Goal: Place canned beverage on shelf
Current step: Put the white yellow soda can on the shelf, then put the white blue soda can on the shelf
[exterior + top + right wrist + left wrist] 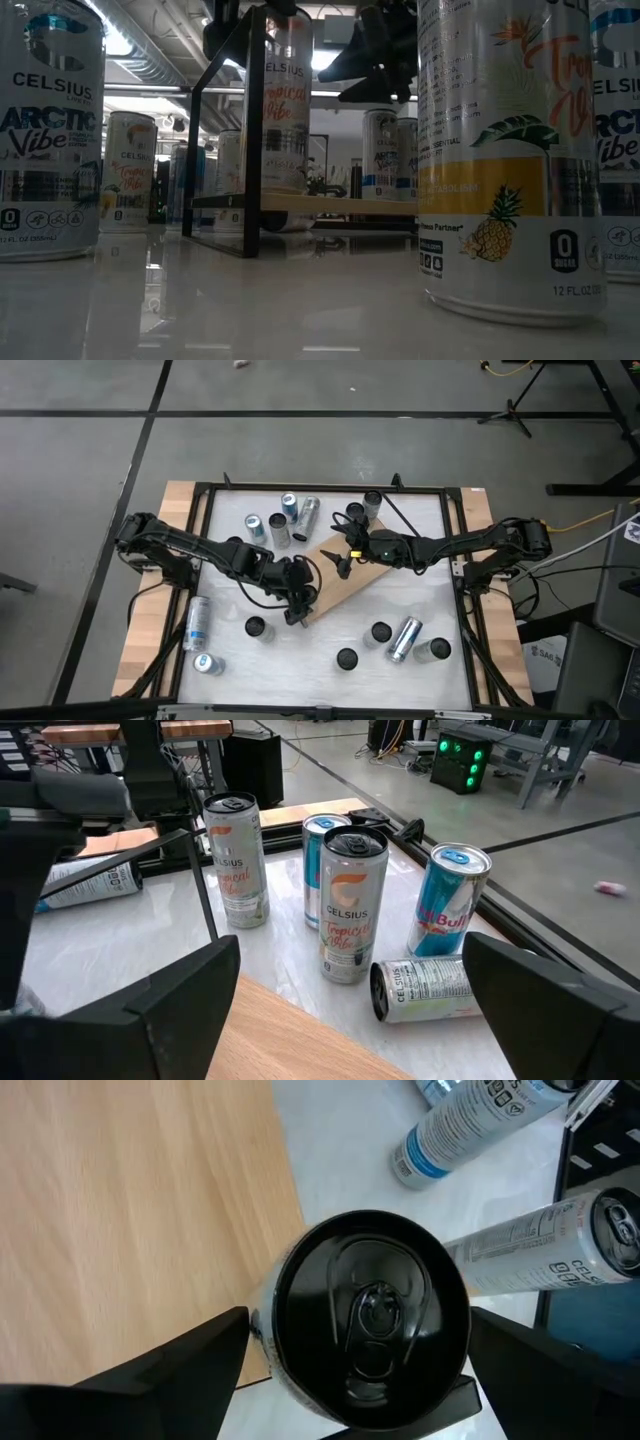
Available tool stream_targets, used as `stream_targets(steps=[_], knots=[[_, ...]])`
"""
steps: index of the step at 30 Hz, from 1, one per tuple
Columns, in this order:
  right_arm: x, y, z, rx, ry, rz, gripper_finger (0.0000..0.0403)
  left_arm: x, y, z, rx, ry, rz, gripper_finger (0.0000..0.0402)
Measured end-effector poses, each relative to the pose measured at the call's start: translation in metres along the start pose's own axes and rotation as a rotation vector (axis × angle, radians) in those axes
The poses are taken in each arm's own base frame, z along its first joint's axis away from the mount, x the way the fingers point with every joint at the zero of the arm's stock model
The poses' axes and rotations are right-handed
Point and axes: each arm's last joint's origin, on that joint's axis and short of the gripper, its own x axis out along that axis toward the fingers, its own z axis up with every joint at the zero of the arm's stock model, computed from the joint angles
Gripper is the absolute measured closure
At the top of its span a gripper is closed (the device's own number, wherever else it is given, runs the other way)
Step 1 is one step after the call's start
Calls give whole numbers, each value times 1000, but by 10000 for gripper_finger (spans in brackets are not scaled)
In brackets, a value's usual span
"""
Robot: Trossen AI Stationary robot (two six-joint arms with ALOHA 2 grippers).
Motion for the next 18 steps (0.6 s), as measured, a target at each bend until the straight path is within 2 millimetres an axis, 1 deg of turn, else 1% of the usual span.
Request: stream_targets(steps=[7,12,18], knots=[[0,0,0,-2,1,0,27,-11,9,8,-7,-31,-7,46],[0,-1,0,-3,-4,-32,27,-11,17,19,-1,-89,3,46],[0,-4,-2,-12,7,-131,27,-13,32,40,-61,-246,58,46]])
